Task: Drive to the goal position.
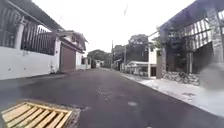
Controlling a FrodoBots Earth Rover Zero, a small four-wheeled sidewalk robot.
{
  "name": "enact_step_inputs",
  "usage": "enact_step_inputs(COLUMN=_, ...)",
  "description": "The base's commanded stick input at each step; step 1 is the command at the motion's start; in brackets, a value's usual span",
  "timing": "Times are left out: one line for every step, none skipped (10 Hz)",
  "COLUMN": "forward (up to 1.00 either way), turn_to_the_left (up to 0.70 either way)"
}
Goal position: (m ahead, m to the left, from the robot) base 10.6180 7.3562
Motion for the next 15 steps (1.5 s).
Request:
enact_step_inputs(forward=0.50, turn_to_the_left=0.00)
enact_step_inputs(forward=0.50, turn_to_the_left=0.00)
enact_step_inputs(forward=0.50, turn_to_the_left=0.00)
enact_step_inputs(forward=0.50, turn_to_the_left=0.00)
enact_step_inputs(forward=0.50, turn_to_the_left=0.00)
enact_step_inputs(forward=0.50, turn_to_the_left=0.00)
enact_step_inputs(forward=0.49, turn_to_the_left=0.00)
enact_step_inputs(forward=0.47, turn_to_the_left=0.00)
enact_step_inputs(forward=0.46, turn_to_the_left=0.00)
enact_step_inputs(forward=0.45, turn_to_the_left=0.00)
enact_step_inputs(forward=0.45, turn_to_the_left=0.00)
enact_step_inputs(forward=0.43, turn_to_the_left=0.00)
enact_step_inputs(forward=0.40, turn_to_the_left=0.00)
enact_step_inputs(forward=0.40, turn_to_the_left=0.00)
enact_step_inputs(forward=0.40, turn_to_the_left=0.00)
